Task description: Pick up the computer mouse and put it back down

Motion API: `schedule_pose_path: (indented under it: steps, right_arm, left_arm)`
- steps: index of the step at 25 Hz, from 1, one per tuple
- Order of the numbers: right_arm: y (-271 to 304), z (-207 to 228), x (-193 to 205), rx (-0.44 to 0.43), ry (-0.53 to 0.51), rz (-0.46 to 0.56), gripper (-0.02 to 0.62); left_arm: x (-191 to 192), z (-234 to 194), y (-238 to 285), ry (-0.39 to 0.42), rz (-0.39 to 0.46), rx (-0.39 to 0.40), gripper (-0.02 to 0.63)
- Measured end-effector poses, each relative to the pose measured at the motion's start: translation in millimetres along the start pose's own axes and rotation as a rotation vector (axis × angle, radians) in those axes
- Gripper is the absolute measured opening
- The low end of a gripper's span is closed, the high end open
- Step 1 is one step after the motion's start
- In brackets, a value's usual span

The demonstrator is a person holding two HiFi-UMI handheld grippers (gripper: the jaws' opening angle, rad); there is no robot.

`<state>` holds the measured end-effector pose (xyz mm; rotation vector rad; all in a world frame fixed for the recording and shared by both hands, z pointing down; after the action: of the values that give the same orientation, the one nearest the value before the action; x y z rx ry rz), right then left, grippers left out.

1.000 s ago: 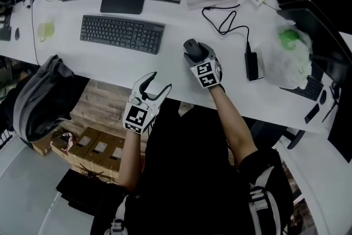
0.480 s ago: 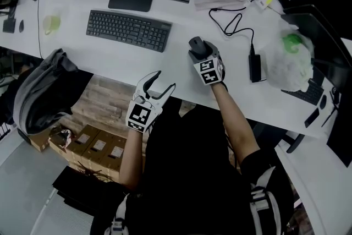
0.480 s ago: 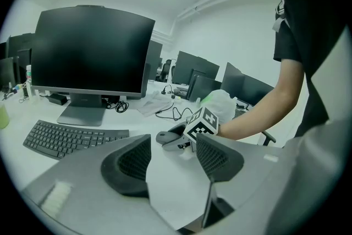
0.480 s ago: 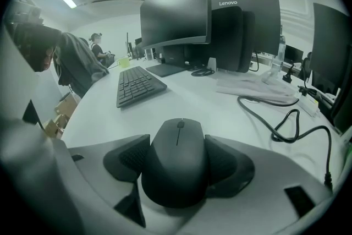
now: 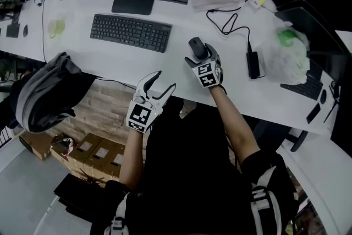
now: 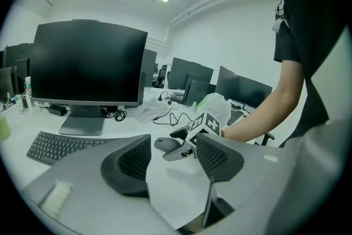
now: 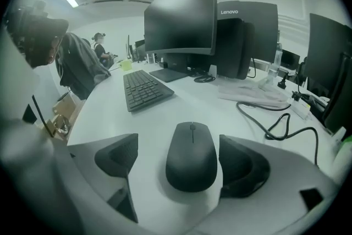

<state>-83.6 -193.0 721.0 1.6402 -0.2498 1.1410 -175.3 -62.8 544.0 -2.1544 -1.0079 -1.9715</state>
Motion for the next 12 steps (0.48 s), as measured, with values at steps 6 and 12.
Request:
schedule_pose_path:
  steps: [6,12]
  right_arm:
    - [-31,-10,-8,0.033,0.013,0.045,0.448]
    - [-65,-19,-12,0.071,0.013,0.092,0.445]
  left_arm:
    - [-7,7,-6,0.039,0.028,0.044,0.245]
    - [-13,14,-12,0.074,0.059,0.092,0.245]
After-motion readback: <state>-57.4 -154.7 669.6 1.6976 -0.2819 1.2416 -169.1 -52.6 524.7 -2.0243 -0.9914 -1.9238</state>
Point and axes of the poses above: the fingertips, and each gripper's own axes: y forward along the fingers, z to its right, x out of its underside, the point moved 3 cm from there along -y, backward along the fingers, and after that the axes turned 7 degrees about z, right-handed, at the moved point
